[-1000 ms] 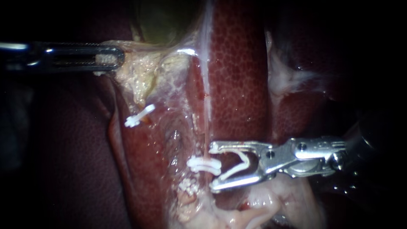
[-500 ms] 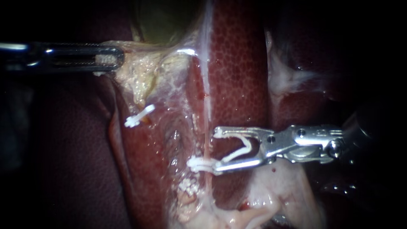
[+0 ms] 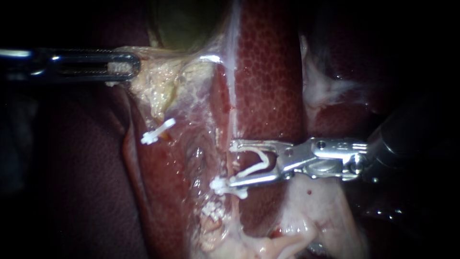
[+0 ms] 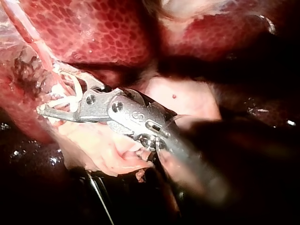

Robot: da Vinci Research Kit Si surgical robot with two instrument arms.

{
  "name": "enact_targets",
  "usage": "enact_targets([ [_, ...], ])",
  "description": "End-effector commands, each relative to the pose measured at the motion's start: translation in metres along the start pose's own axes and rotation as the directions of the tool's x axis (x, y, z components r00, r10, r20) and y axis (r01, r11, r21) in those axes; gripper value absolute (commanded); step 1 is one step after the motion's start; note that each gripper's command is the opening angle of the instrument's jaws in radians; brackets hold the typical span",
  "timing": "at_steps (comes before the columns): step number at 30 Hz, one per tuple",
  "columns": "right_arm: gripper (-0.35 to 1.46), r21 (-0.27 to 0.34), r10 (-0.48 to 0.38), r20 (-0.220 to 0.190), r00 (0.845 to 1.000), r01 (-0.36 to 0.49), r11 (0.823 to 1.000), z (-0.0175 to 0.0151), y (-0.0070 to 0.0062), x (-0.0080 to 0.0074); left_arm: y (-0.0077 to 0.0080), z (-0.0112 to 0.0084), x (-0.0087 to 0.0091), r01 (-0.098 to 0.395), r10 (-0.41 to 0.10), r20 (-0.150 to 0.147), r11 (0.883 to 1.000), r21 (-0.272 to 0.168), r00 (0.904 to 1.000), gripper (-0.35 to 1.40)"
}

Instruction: Clipping third clip right tube

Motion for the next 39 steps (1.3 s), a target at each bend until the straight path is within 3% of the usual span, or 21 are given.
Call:
enact_targets([
  [1, 0.58, -0.003, 0.005, 0.004, 1.000, -0.005, 1.000, 0.0002, 0.0001, -0.0001, 0.0000, 0.0000, 0.0000, 0.000, 0.000, 0.000, 1.000, 0.000, 1.0000, -0.18],
  [23, 0.58, -0.047, 0.047, 0.033, 0.998, -0.045, 0.998, 0.0003, 0.0019, -0.0010, -0.0001, 0.0001, 0.0001, 0.000, 0.000, 0.001, 1.000, -0.001, 1.0000, -0.18],
  [39, 0.54, 0.056, 0.152, 0.023, 0.988, -0.153, 0.987, 0.0034, 0.0008, 0.0008, -0.0001, 0.0002, 0.0002, 0.000, 0.000, 0.001, 1.000, -0.002, 1.0000, -0.18],
])
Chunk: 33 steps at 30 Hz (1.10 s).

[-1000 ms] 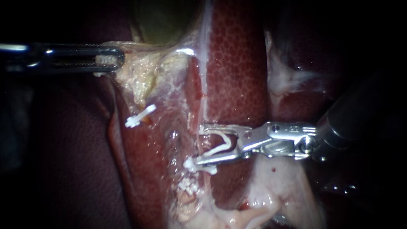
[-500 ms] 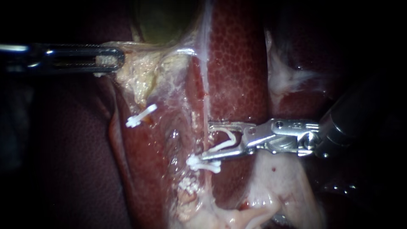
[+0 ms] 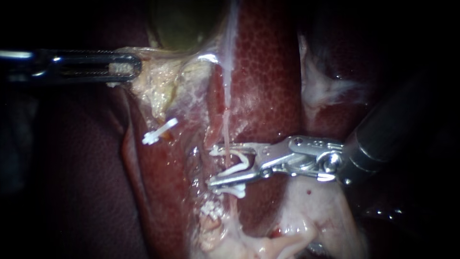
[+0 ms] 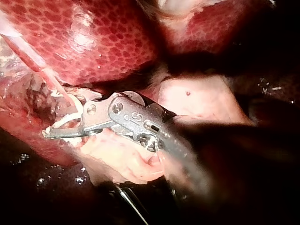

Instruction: Clipping third clip right tube

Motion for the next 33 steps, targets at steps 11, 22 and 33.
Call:
enact_targets([
  [11, 0.52, 0.003, 0.013, -0.006, 1.000, -0.013, 1.000, 0.0004, 0.0001, 0.0005, 0.0000, 0.0001, 0.0000, 0.000, 0.000, 0.000, 1.000, -0.001, 1.0000, -0.18],
  [22, 0.17, 0.017, 0.053, -0.002, 0.999, -0.053, 0.998, -0.0007, 0.0003, 0.0000, -0.0001, 0.0002, 0.0001, 0.000, 0.000, 0.001, 1.000, -0.002, 1.0000, -0.18],
  [33, -0.35, 0.041, 0.140, 0.005, 0.990, -0.140, 0.989, -0.0015, 0.0004, -0.0003, -0.0001, 0.0002, 0.0002, 0.000, 0.000, 0.001, 1.000, -0.002, 1.0000, -0.20],
])
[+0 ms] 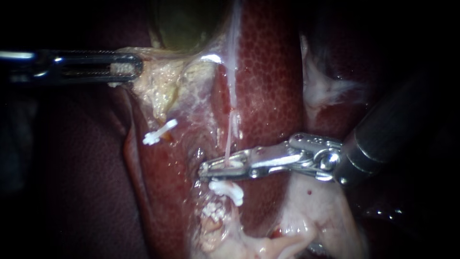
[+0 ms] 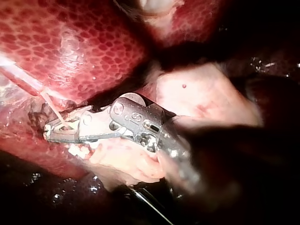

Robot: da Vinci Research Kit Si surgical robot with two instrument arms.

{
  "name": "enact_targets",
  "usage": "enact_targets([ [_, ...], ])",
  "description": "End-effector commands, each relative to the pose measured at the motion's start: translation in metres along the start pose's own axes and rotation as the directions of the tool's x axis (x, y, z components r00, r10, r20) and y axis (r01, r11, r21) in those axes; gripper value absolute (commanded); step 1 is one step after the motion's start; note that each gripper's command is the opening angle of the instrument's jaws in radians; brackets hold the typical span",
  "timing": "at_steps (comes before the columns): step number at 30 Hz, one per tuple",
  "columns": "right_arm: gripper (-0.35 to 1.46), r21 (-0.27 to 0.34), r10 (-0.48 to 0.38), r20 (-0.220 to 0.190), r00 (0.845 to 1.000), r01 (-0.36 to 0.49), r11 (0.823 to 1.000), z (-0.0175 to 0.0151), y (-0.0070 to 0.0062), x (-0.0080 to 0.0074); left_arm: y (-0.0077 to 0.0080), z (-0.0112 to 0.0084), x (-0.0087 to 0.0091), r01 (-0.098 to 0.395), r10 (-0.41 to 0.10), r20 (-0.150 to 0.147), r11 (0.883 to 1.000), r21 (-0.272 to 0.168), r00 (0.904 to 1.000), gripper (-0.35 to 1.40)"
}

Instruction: Clipping third clip right tube

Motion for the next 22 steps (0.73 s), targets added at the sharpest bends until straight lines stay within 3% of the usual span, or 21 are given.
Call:
enact_targets([
  [1, -0.35, 0.002, 0.012, 0.000, 1.000, -0.012, 1.000, -0.0001, 0.0000, -0.0001, 0.0000, 0.0000, 0.0000, 0.000, 0.000, 0.000, 1.000, 0.001, 1.0000, -0.20],
  [5, -0.35, -0.001, 0.058, 0.001, 0.998, -0.058, 0.998, -0.0003, 0.0000, -0.0003, 0.0000, 0.0000, 0.0000, 0.000, 0.000, 0.000, 1.000, 0.001, 1.0000, -0.20],
  [22, -0.35, -0.002, 0.058, 0.004, 0.998, -0.058, 0.998, -0.0003, -0.0002, -0.0003, 0.0000, 0.0002, 0.0001, -0.001, 0.001, 0.000, 1.000, 0.000, 1.0000, -0.20],
])
